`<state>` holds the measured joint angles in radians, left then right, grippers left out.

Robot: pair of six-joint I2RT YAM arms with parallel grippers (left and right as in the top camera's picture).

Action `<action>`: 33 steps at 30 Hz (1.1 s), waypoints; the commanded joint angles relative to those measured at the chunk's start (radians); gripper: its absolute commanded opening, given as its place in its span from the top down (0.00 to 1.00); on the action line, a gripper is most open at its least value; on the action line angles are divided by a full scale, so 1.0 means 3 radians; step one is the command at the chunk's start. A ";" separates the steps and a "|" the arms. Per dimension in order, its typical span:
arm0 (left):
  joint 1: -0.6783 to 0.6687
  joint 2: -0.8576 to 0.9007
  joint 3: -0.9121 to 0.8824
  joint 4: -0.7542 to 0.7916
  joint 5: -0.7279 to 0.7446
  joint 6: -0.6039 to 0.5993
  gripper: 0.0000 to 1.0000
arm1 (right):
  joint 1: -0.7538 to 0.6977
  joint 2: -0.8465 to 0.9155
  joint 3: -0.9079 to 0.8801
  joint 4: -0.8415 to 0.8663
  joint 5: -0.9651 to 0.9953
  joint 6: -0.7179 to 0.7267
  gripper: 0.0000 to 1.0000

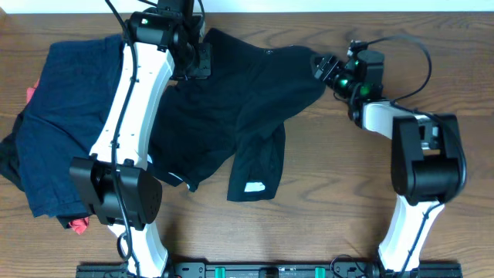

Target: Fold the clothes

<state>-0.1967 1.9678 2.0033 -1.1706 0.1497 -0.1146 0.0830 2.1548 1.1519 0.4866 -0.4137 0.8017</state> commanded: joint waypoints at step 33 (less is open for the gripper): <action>0.0011 0.0004 -0.0010 -0.0050 -0.0183 0.0055 0.65 | -0.0476 -0.0624 0.1597 -0.2900 -0.0327 -0.2172 0.99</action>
<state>-0.1967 1.9682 2.0029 -1.1793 0.1040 -0.1074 -0.0635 2.0079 1.5219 -0.3054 -0.5358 0.3889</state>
